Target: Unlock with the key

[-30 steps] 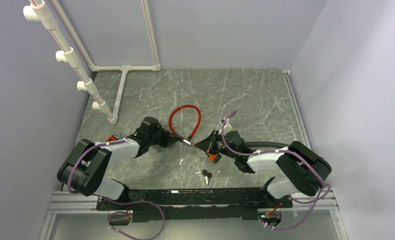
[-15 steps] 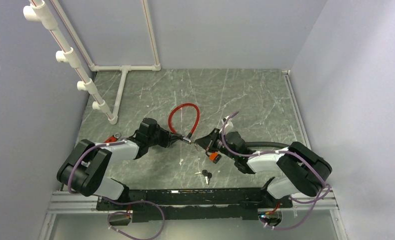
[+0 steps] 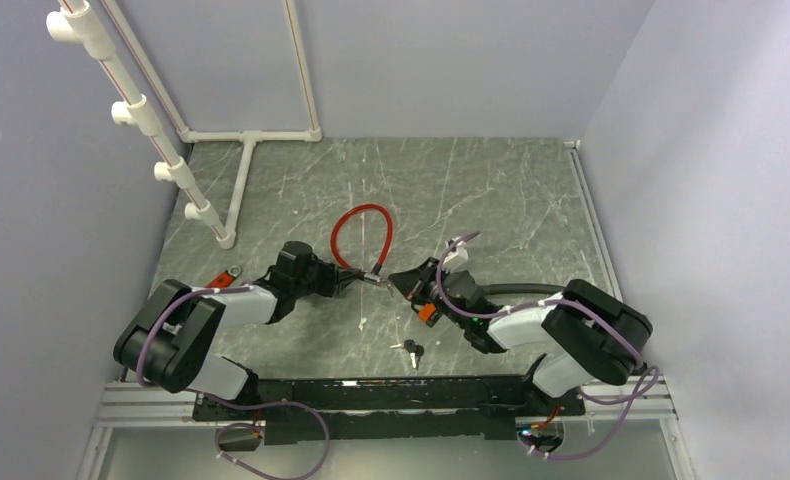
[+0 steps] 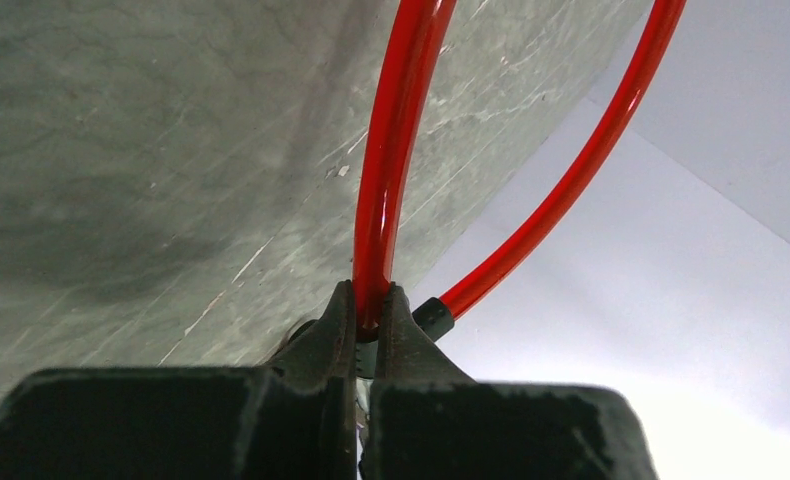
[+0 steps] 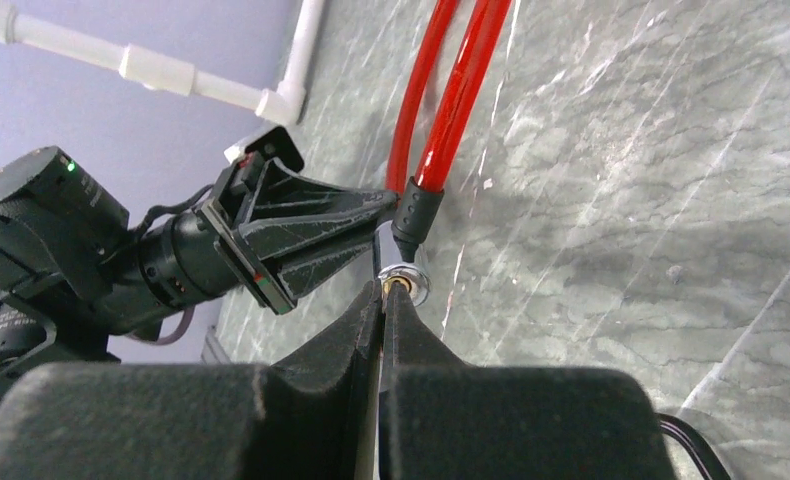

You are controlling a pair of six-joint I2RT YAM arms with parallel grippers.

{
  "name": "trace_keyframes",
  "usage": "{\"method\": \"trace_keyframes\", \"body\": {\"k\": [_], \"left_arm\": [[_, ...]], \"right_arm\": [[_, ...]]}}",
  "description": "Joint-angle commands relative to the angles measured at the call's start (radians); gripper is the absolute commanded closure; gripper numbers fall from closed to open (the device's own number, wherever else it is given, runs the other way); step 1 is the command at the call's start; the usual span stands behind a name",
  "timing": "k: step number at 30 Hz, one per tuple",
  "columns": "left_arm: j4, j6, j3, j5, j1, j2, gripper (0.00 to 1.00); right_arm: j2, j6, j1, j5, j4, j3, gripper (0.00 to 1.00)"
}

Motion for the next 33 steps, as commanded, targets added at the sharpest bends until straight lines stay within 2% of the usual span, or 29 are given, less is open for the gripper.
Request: {"method": "trace_keyframes", "body": {"k": [1,8,20,25,30,33], "left_arm": [[0.105,-0.063,0.014,0.064,-0.021,-0.031,1.0],[0.108,-0.118,0.045,0.081,-0.021,0.017,1.0],[0.127,-0.135,0.081,0.096,-0.022,0.046,1.0],[0.156,-0.148,0.094,0.116,-0.022,0.078,1.0],[0.201,-0.157,0.095,0.136,-0.022,0.101,1.0],[0.22,-0.167,0.091,0.141,-0.022,0.098,1.0]], "right_arm": [[-0.029,-0.003,0.052,0.134,0.039,-0.008,1.0],[0.028,0.007,0.124,0.27,0.056,0.006,1.0],[0.18,-0.1,0.167,0.279,0.361,-0.015,1.0],[0.283,-0.159,0.175,0.256,0.589,-0.044,1.0],[0.313,-0.182,0.175,0.184,0.609,-0.02,1.0],[0.361,-0.196,0.175,0.133,0.706,-0.027,1.0]]}}
